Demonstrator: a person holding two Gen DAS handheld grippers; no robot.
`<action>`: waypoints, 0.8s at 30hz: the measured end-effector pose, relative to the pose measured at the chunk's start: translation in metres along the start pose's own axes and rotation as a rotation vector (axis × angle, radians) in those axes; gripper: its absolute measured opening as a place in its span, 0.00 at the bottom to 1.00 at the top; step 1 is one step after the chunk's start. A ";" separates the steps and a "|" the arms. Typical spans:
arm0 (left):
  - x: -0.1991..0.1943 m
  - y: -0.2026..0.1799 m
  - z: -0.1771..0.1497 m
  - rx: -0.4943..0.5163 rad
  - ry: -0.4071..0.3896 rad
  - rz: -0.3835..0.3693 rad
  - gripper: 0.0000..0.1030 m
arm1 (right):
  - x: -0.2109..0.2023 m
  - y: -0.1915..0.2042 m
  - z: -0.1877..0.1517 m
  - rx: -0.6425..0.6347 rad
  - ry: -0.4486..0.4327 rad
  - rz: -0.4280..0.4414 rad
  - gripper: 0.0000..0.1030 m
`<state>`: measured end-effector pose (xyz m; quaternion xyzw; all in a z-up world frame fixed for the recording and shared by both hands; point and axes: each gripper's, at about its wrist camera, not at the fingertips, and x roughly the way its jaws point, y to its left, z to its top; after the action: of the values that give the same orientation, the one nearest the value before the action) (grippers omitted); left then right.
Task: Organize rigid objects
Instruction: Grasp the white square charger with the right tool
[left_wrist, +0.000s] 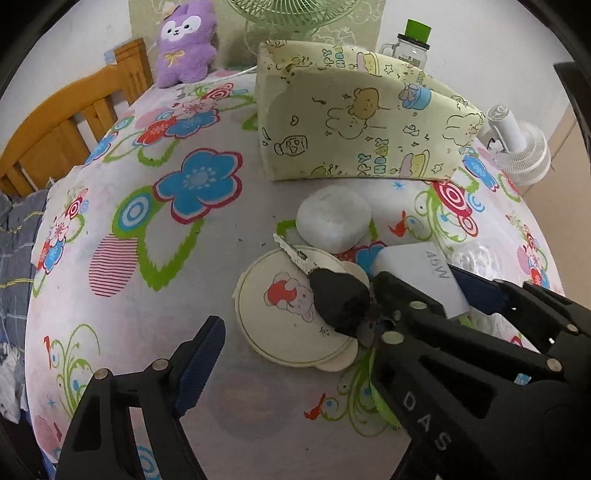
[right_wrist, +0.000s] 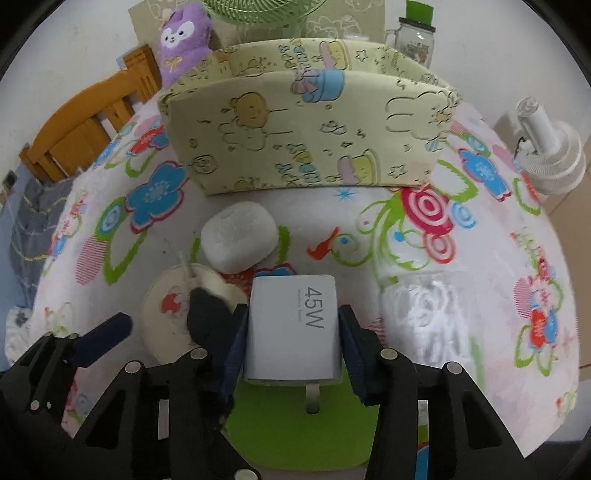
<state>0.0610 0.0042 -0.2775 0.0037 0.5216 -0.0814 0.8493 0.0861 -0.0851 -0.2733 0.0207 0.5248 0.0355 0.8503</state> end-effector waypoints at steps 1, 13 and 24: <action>0.000 -0.001 0.001 0.000 0.002 -0.002 0.82 | 0.000 -0.001 0.001 0.000 0.002 -0.003 0.49; 0.004 -0.020 0.014 -0.002 -0.033 -0.006 0.65 | -0.008 -0.024 0.012 0.005 -0.037 -0.079 0.49; 0.008 -0.024 0.019 0.005 -0.040 0.047 0.40 | -0.002 -0.032 0.016 0.008 -0.037 -0.088 0.49</action>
<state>0.0775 -0.0221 -0.2737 0.0166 0.5042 -0.0626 0.8611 0.1013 -0.1169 -0.2670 0.0017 0.5096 -0.0043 0.8604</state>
